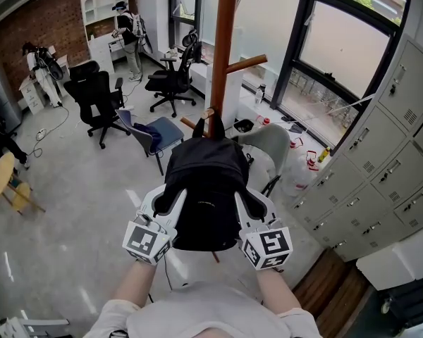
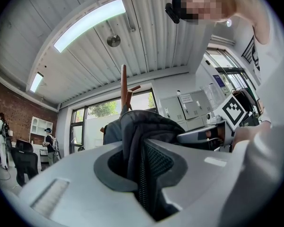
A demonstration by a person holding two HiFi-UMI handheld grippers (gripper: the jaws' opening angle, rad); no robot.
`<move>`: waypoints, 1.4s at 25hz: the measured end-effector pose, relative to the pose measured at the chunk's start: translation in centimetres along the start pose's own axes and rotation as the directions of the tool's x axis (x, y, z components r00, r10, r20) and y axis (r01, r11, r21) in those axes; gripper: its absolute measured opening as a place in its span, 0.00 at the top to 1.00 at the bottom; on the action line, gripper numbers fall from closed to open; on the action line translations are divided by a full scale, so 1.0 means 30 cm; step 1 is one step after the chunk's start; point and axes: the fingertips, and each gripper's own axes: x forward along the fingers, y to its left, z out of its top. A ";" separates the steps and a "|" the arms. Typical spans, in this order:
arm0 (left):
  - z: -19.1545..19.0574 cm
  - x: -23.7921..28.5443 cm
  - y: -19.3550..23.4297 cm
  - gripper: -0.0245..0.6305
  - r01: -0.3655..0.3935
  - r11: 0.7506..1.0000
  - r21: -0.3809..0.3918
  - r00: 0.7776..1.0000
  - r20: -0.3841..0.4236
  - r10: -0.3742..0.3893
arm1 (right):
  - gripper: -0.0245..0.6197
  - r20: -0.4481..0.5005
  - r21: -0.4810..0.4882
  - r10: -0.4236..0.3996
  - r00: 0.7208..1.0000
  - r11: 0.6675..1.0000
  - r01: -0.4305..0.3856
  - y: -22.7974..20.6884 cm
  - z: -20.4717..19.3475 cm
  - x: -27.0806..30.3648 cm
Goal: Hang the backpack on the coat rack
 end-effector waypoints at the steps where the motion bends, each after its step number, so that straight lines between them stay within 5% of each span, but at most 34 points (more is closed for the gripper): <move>1: -0.003 0.000 -0.002 0.90 -0.003 1.000 0.003 1.000 -0.004 0.003 | 0.90 -0.003 0.004 0.002 1.000 1.000 -0.002 -0.001 -0.003 0.000; 16: -0.032 -0.006 -0.005 0.84 -0.036 0.998 0.048 0.999 -0.023 0.037 | 0.89 -0.022 0.018 0.005 1.000 1.000 -0.005 -0.011 -0.025 -0.002; 22: -0.037 -0.014 -0.016 0.75 -0.040 0.996 0.078 0.999 -0.022 0.042 | 0.81 -0.003 0.032 -0.020 1.000 0.999 0.020 -0.033 -0.029 -0.013; 25: -0.027 -0.033 -0.006 0.69 -0.054 0.997 0.055 0.998 -0.010 0.055 | 0.63 0.012 0.049 -0.018 1.000 0.999 0.018 -0.034 -0.022 -0.016; 35: -0.019 -0.087 0.019 0.69 -0.115 0.992 0.050 0.993 -0.015 0.116 | 0.59 0.010 0.051 -0.042 0.999 0.998 0.042 -0.052 -0.019 -0.040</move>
